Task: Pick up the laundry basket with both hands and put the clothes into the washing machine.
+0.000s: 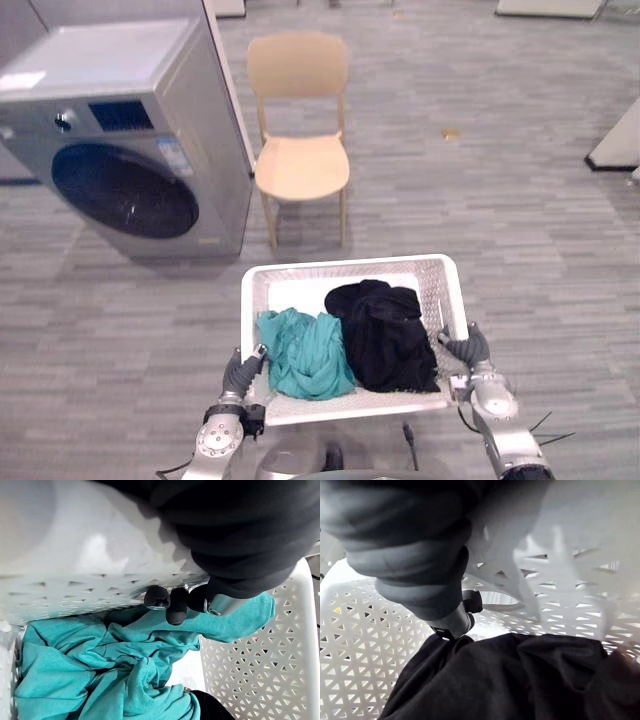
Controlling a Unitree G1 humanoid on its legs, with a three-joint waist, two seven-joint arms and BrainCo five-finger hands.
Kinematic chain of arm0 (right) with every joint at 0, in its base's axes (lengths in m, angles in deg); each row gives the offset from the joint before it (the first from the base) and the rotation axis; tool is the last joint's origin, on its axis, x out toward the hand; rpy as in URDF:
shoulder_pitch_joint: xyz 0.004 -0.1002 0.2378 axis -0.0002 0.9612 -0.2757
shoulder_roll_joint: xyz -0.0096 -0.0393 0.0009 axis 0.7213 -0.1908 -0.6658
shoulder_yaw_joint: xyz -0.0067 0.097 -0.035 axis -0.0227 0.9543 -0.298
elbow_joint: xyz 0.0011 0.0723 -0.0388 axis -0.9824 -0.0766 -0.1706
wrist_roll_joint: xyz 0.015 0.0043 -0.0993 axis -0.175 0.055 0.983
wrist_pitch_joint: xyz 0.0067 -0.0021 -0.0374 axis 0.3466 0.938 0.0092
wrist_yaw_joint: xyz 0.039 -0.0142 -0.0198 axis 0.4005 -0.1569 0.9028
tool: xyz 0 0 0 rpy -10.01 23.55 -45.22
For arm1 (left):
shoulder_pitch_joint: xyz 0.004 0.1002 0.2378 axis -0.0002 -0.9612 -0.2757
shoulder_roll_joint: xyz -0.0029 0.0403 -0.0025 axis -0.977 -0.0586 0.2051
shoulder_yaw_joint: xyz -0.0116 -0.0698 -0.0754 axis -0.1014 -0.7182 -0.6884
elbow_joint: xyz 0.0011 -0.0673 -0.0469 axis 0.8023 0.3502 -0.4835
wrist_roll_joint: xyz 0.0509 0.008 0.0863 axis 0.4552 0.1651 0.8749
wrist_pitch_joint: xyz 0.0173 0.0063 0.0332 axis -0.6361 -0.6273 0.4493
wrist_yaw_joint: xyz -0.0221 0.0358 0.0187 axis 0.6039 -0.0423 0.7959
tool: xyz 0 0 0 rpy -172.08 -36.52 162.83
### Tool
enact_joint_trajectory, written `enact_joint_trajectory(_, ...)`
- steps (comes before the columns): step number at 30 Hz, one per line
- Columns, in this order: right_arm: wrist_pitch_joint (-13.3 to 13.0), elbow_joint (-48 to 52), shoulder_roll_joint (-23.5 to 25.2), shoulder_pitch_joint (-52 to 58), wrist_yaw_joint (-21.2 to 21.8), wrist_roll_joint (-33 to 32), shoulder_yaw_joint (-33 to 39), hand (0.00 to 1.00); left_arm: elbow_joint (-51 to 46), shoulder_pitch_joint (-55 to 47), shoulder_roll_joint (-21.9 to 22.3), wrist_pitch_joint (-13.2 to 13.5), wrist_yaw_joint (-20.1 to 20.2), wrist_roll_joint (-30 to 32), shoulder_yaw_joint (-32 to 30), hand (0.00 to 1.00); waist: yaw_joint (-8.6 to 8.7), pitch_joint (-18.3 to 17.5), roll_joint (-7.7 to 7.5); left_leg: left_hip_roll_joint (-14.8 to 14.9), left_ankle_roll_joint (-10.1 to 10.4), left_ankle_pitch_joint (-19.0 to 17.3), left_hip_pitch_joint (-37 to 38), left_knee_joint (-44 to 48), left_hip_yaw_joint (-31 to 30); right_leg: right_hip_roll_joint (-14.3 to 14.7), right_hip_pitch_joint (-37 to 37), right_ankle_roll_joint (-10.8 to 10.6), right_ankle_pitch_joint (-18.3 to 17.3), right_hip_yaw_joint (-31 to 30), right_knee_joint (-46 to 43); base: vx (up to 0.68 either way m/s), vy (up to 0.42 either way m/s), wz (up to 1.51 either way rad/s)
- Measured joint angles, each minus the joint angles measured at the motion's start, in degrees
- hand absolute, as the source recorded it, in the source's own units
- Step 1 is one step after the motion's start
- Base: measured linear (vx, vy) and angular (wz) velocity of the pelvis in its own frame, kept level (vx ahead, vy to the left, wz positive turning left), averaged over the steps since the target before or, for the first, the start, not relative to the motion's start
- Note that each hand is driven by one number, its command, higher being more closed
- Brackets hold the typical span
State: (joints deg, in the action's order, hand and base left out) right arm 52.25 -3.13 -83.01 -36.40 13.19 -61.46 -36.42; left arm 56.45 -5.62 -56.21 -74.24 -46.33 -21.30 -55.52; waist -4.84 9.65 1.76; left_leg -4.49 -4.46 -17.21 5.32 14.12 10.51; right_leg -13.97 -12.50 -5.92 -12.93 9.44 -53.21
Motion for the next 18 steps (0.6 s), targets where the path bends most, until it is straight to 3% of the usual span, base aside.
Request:
enact_joint_trajectory(1,0.0,0.0,0.1,0.1,0.0,0.0,0.0,1.0,0.0,0.0,-0.2,0.0,0.0,0.0,0.0,1.0,0.29,-0.1,-0.1,-0.1,0.0,0.0,0.8,-0.7,-0.2,0.2,-1.4,0.5,-0.5,1.1,0.9,0.32,0.08,0.12)
enact_joint_trajectory(3,-0.1,0.1,0.2,1.1,0.0,0.0,0.5,1.0,0.0,0.8,-0.6,-0.1,0.1,0.0,0.7,1.0,2.5,0.0,0.12,0.2,0.1,0.0,3.4,-3.6,-2.8,3.3,-7.4,1.1,-0.8,4.4,13.5,0.45,0.062,0.55)
enact_joint_trajectory(5,-0.1,0.1,0.2,2.3,-0.1,-0.1,0.9,1.0,0.7,1.7,-1.0,-0.2,0.2,0.4,1.6,1.0,4.34,0.2,-0.55,-0.2,1.4,-0.8,6.3,-4.6,-5.7,6.5,-9.7,1.8,7.0,3.6,32.0,0.63,0.008,0.74)
enact_joint_trajectory(6,0.0,0.1,0.1,2.6,-0.1,0.0,0.9,1.0,1.1,1.6,-0.9,-0.4,0.2,0.7,1.8,1.0,4.3,0.2,-0.83,-0.6,2.5,-1.4,9.2,-5.1,-6.7,8.1,-9.8,2.3,12.1,2.0,39.7,0.57,-0.037,0.47)
enact_joint_trajectory(7,0.0,0.1,0.1,2.8,-0.1,0.0,0.9,1.0,1.2,1.5,-0.9,-0.5,0.2,0.8,1.8,1.0,4.31,0.3,-0.97,-0.8,3.2,-1.9,10.3,-5.4,-7.6,8.6,-9.8,3.0,13.8,1.4,41.9,0.59,-0.074,0.6)
enact_joint_trajectory(8,0.0,0.1,0.2,3.5,-0.1,0.0,0.9,1.0,1.2,1.5,-0.9,-0.5,0.2,1.1,1.9,1.0,4.37,-0.1,-1.57,-1.4,4.6,-2.8,13.1,-5.3,-9.6,9.0,-9.8,5.5,16.2,1.2,42.9,0.62,-0.121,0.87)
enact_joint_trajectory(9,0.1,0.1,0.0,3.8,-0.1,0.0,0.9,1.0,1.4,1.6,-0.5,-0.5,0.2,1.1,2.0,1.0,5.01,-0.7,-1.12,-0.9,5.3,-3.9,14.7,-4.2,-12.0,9.3,-9.9,8.2,23.7,-0.3,40.1,0.64,-0.15,0.87)
enact_joint_trajectory(10,0.1,0.1,-0.6,3.6,-0.1,0.0,1.0,1.0,2.0,1.7,0.2,-0.5,0.2,1.1,2.0,1.0,5.25,-1.3,0.23,0.3,5.7,-4.2,14.7,-3.0,-12.5,9.9,-10.5,7.2,23.5,0.3,37.6,0.53,-0.135,0.46)
enact_joint_trajectory(11,0.2,0.3,-0.7,2.7,0.0,0.0,0.9,1.0,2.7,1.7,0.6,-0.5,0.0,1.1,1.9,1.0,4.59,-2.0,2.46,2.4,5.8,-4.2,13.3,0.5,-12.6,11.0,-10.9,8.8,21.3,1.8,35.4,0.52,-0.137,0.11)
enact_joint_trajectory(12,0.2,0.5,-1.0,1.7,0.0,0.0,0.9,1.0,3.0,2.2,0.7,-0.5,-0.1,1.0,1.8,1.0,4.48,-1.8,3.99,4.0,7.1,-3.3,9.2,10.3,-12.2,12.4,-9.6,8.6,18.2,3.2,34.5,0.78,-0.205,0.05)
enact_joint_trajectory(13,0.4,0.6,-1.5,1.8,0.0,0.0,0.8,1.0,3.4,2.9,1.1,-0.5,-0.1,1.0,1.7,1.0,3.9,-1.3,5.08,6.0,10.2,1.8,4.2,24.3,-10.7,14.0,-6.5,8.9,15.7,3.5,34.8,0.77,-0.191,0.04)
enact_joint_trajectory(14,0.6,0.9,-1.5,1.9,0.0,0.0,0.7,1.0,3.5,2.7,1.2,-0.6,-0.1,1.0,1.7,1.0,3.53,-1.2,5.13,7.1,10.7,8.1,1.4,31.6,-9.4,14.8,-4.0,8.9,14.7,3.3,35.6,0.64,-0.141,-0.09)
enact_joint_trajectory(15,0.8,2.1,-1.4,2.6,-0.3,-0.2,0.7,1.0,3.8,2.4,1.1,-0.6,-0.1,0.9,1.8,1.0,3.02,-1.1,5.3,10.8,10.0,8.6,-2.5,42.2,-6.7,16.0,1.1,9.4,13.5,3.2,38.2,0.58,-0.067,-0.07)
enact_joint_trajectory(16,0.7,4.1,-1.4,3.6,-0.7,-0.7,1.0,1.0,3.9,3.0,1.2,-0.4,-0.1,0.5,1.9,1.0,2.94,-0.6,4.3,13.2,7.9,4.7,-6.9,47.6,-3.7,16.0,6.4,9.3,12.6,3.3,41.6,0.56,-0.063,0.01)
enact_joint_trajectory(18,0.4,4.9,-1.4,3.3,-1.5,-1.3,1.2,1.0,3.8,4.2,1.1,0.6,-0.1,0.4,1.9,1.0,2.33,-0.2,2.38,13.5,5.5,0.5,-13.1,46.0,-1.4,14.8,10.7,9.2,12.2,2.1,45.8,0.48,-0.013,-0.03)
